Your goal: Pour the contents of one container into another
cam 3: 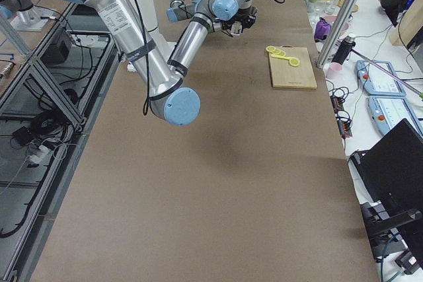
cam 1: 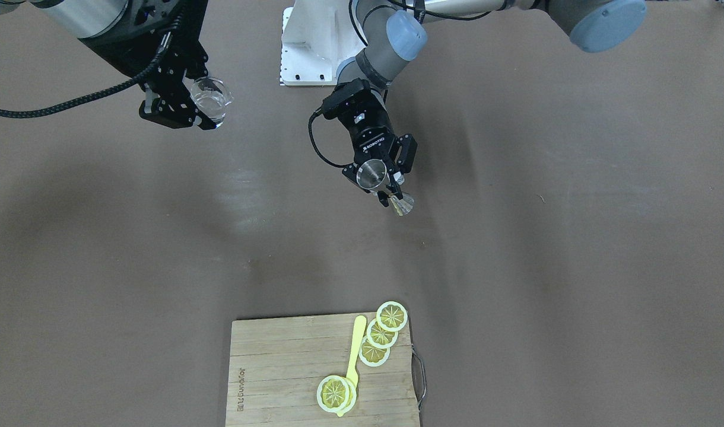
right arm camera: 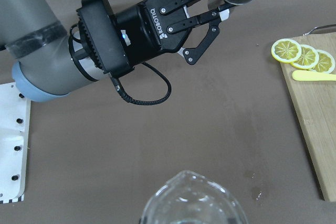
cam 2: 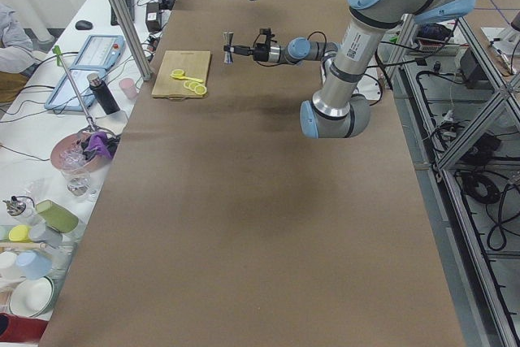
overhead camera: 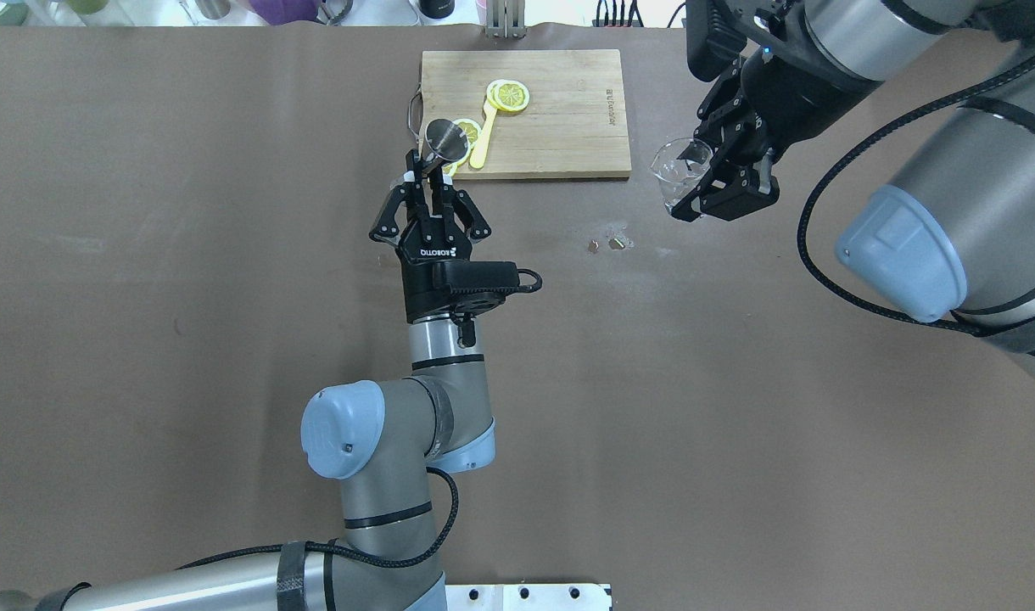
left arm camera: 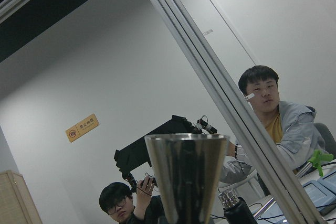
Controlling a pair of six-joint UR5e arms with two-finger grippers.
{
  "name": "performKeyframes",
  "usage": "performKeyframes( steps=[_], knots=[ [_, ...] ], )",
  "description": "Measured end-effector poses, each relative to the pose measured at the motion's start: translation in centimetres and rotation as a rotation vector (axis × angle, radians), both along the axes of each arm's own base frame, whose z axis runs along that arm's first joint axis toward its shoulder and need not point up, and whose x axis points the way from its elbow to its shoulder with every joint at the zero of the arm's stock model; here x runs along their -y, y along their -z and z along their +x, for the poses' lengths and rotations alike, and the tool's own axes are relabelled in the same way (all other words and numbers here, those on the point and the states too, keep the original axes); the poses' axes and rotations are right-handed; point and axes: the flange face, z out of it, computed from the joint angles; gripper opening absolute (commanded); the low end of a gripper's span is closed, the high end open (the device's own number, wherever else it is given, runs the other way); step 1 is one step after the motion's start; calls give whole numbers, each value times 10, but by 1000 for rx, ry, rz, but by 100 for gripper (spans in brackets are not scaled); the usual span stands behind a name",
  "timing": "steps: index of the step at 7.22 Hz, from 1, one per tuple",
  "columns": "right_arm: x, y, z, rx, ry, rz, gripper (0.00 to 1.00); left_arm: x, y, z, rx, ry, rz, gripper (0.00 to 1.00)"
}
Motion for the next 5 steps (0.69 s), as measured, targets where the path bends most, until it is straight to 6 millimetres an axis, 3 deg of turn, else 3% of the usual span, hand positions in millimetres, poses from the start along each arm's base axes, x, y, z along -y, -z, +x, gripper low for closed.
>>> performKeyframes(
  steps=[5],
  knots=[
    [2,-6,-9,-22,12,-34,0,-18,-4,18,-379,-56,102,0]
  ],
)
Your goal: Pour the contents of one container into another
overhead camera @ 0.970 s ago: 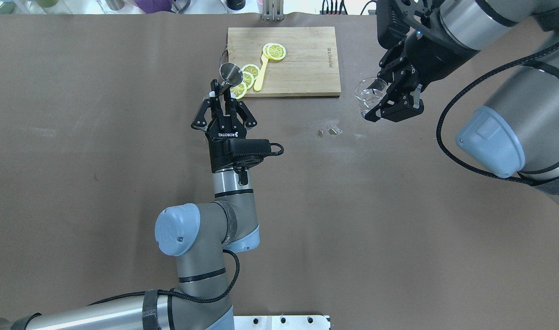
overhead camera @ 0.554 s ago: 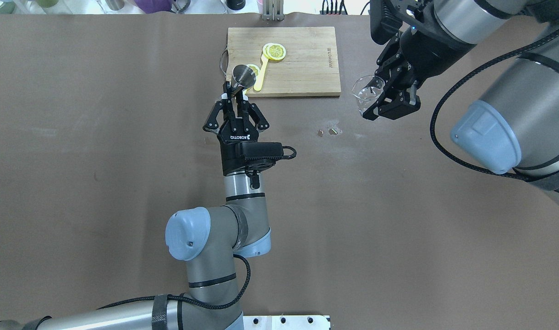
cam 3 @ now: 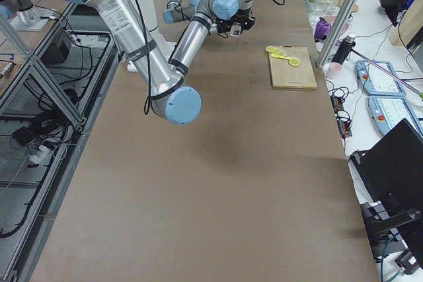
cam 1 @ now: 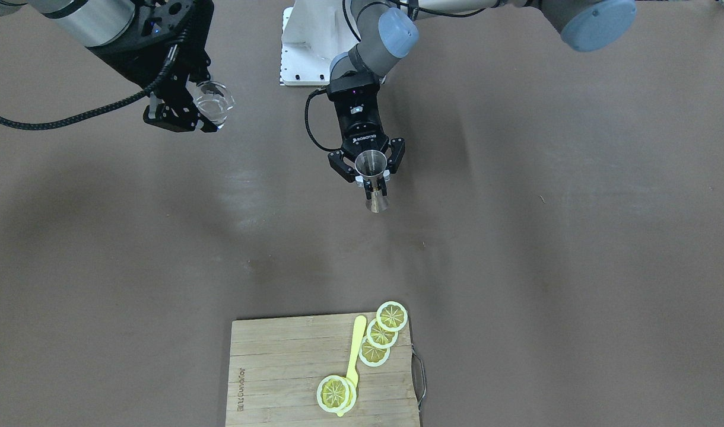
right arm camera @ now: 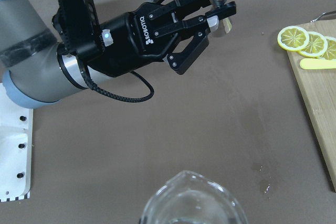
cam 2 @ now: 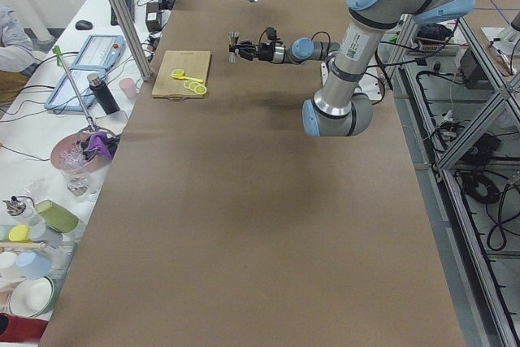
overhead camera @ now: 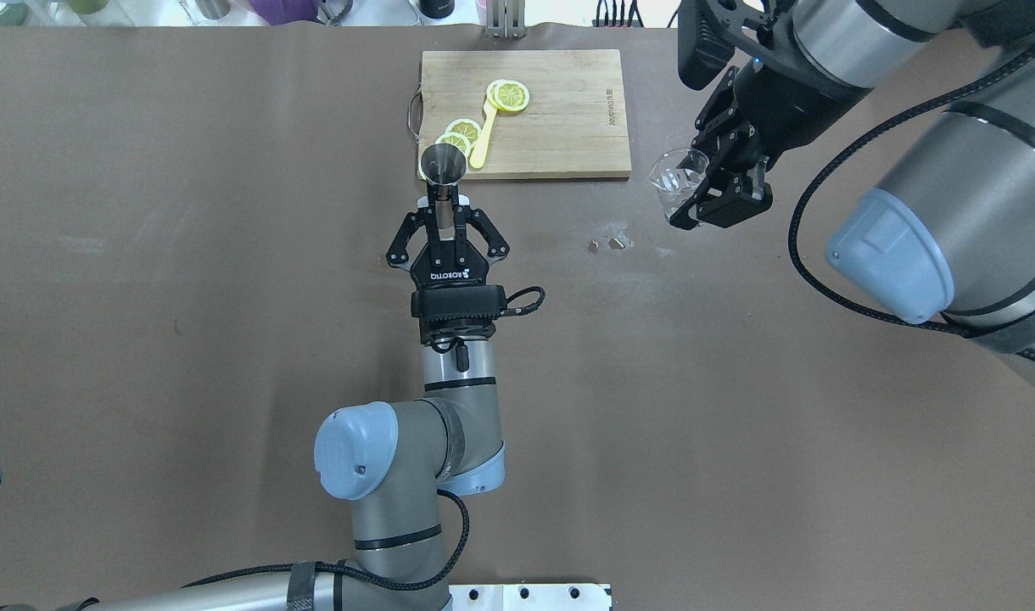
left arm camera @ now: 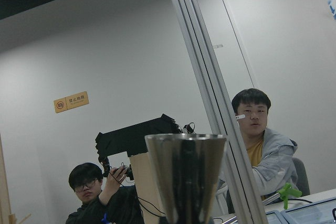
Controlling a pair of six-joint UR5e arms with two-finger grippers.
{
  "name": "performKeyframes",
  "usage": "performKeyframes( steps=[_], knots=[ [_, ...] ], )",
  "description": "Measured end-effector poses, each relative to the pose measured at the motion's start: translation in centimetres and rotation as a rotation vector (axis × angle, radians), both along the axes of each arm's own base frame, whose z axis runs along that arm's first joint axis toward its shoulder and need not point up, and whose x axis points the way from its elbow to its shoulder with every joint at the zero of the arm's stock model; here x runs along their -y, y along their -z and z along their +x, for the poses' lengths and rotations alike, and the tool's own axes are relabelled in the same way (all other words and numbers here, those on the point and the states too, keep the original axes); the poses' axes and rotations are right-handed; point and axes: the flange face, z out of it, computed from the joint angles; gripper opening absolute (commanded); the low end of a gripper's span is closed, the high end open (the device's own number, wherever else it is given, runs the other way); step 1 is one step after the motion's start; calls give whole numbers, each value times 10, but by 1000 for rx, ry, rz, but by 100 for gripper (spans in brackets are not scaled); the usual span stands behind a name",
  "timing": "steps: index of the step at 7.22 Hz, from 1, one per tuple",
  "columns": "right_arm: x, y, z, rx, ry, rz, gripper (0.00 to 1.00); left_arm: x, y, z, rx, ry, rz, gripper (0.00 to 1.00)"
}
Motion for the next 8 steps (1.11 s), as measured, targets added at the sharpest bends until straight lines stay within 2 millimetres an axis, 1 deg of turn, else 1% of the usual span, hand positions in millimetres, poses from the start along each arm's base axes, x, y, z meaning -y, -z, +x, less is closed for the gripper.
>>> performKeyframes(
  steps=[3,5,7,8],
  knots=[
    [3,1,-3,-3,2,-6,0,-1,-7,4,-23,-4,6,0],
    [15,16,-11,1,1,-1,0,-1,-11,3,1,2,0,0],
    [34,33,-24,-1,-1,-5,0,-2,-9,-1,63,13,-41,0],
    [40,39,-28,-3,-1,-8,0,-3,-8,-3,71,6,-73,0]
  ],
)
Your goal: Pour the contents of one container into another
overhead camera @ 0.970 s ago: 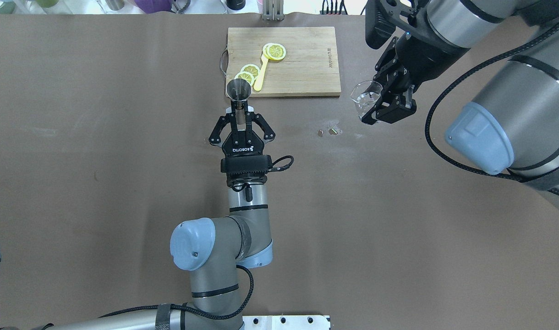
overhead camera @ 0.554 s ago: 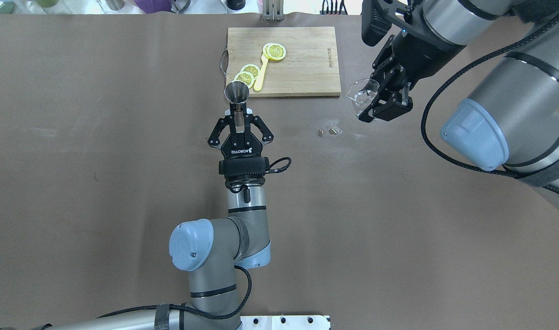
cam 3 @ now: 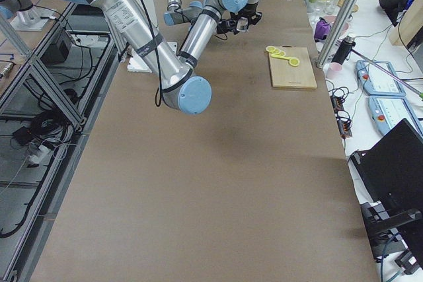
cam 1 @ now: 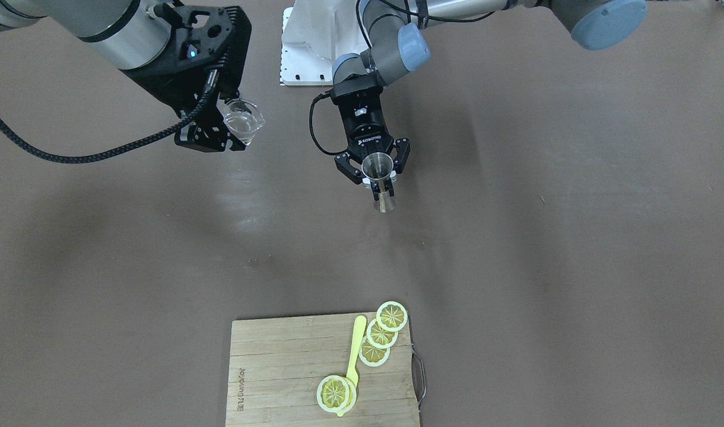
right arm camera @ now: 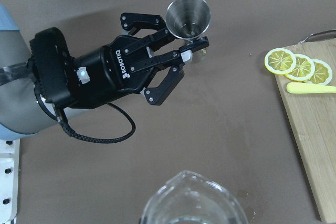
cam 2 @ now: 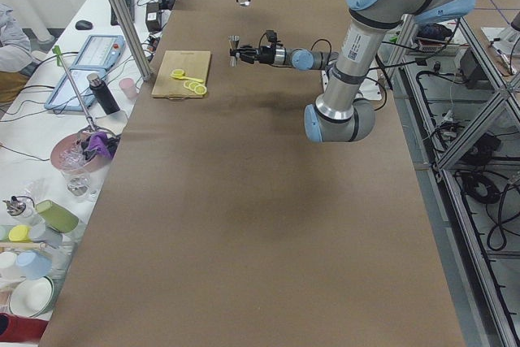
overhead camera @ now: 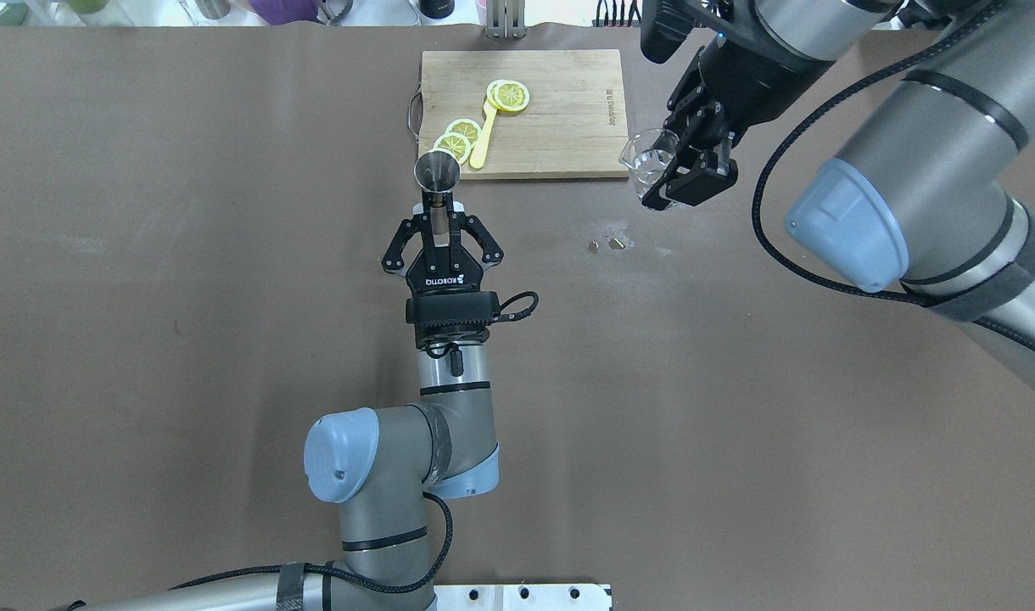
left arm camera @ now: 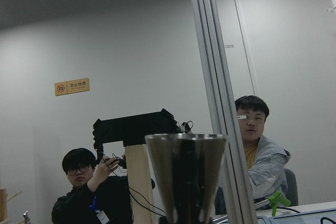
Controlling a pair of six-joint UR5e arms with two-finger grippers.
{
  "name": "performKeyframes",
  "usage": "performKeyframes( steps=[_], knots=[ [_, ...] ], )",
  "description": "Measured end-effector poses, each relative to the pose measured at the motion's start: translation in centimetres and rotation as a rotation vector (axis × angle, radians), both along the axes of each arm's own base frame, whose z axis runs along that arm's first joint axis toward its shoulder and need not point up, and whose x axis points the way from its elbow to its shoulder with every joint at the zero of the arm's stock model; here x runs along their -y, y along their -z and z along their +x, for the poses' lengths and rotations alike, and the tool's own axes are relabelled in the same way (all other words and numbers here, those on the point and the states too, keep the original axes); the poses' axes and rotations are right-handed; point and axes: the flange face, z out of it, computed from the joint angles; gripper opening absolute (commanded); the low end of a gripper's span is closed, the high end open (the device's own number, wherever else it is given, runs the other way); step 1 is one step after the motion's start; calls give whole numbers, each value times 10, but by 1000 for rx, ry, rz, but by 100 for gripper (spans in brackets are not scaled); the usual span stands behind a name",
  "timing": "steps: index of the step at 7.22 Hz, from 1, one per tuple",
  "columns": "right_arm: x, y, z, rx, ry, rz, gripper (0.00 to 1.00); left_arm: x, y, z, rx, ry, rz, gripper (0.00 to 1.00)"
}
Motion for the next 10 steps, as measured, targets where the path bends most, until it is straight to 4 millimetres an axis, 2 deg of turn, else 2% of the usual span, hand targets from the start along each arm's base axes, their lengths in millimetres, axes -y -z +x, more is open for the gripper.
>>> performKeyframes(
  steps=[2,4,6,8,10],
  knots=[
    [8,8,-5,-3,-3,-2,0,-2,-1,-4,-11,-44,-76,0],
    [26,23,-17,-14,-10,-9,0,1,-12,4,-41,-79,-103,0],
    [37,29,-25,-23,-13,-18,0,4,-17,8,-39,-130,-132,0],
    [44,30,-30,-32,-15,-26,0,18,-12,4,-5,-211,-160,0],
    [55,40,-39,-42,-17,-26,0,40,6,3,1,-271,-189,0]
  ],
)
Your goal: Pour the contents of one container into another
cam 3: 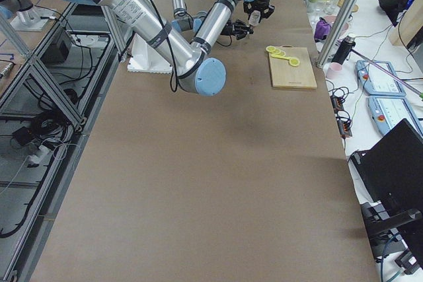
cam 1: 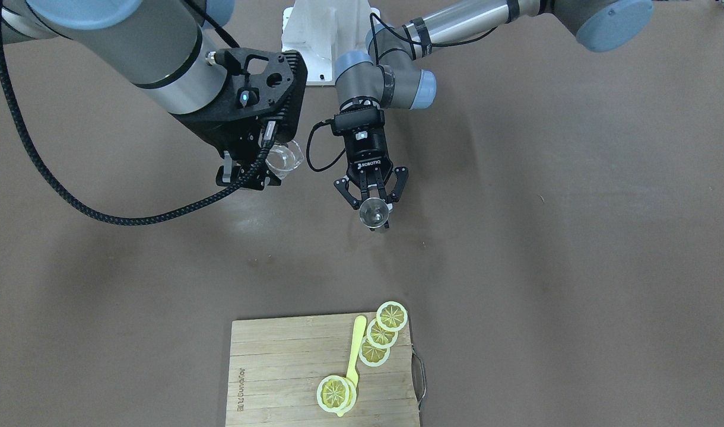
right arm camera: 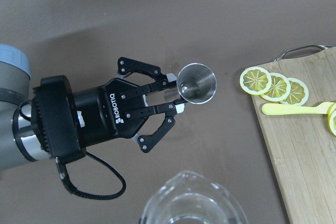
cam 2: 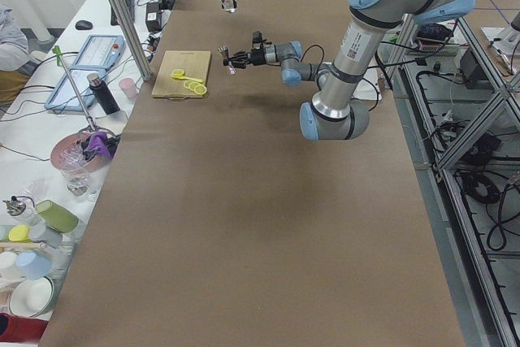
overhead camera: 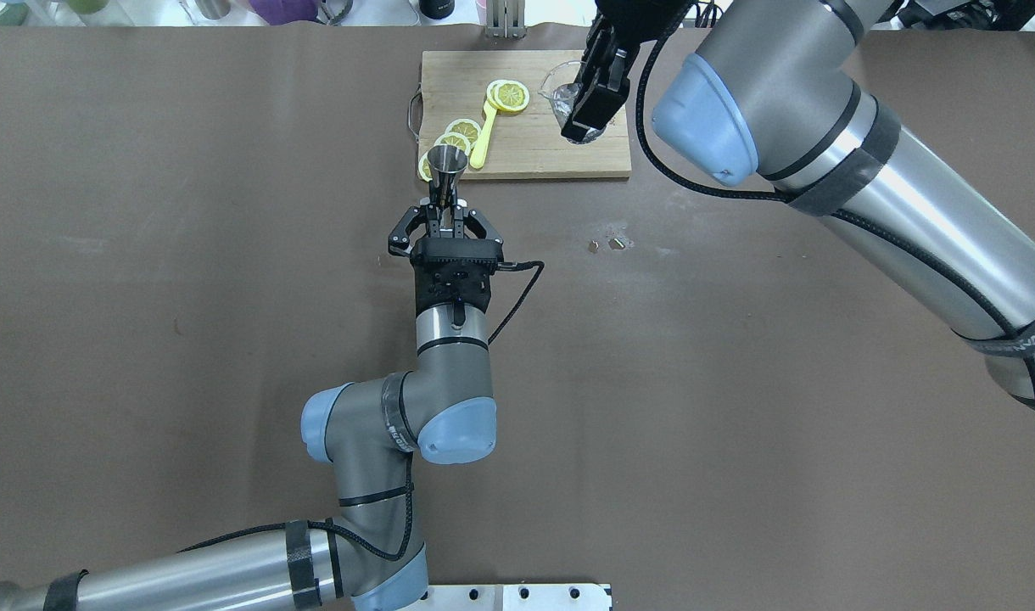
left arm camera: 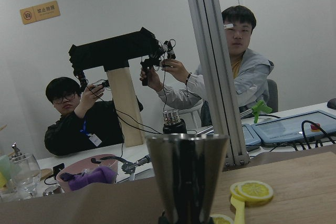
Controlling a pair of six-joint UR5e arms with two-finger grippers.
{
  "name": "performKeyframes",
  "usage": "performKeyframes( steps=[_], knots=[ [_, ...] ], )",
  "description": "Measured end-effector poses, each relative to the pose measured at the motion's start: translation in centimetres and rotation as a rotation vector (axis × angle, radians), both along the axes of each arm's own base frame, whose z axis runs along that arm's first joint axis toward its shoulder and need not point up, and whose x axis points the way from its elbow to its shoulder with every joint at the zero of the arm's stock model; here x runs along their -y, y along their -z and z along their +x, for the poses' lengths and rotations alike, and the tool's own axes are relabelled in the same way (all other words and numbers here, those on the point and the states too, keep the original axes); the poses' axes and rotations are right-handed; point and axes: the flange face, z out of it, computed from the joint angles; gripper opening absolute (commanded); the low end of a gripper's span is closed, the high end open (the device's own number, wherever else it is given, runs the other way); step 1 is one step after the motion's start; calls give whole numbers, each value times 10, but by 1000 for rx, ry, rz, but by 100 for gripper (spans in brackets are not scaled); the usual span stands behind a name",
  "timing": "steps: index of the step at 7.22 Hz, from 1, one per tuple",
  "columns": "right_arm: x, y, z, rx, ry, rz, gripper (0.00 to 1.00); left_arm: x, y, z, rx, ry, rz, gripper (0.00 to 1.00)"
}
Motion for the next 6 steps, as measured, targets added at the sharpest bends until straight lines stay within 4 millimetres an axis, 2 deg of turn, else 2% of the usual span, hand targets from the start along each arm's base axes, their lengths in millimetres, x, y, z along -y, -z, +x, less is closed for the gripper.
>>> performKeyframes(
  steps=[3,6],
  knots=[
    [4,-1,-4,-8,2,0,0,5,18,-3,-52,-39,11,0],
    [17,-17,-12,-35,36,43,0,2,28,-9,-108,-24,39,0]
  ],
)
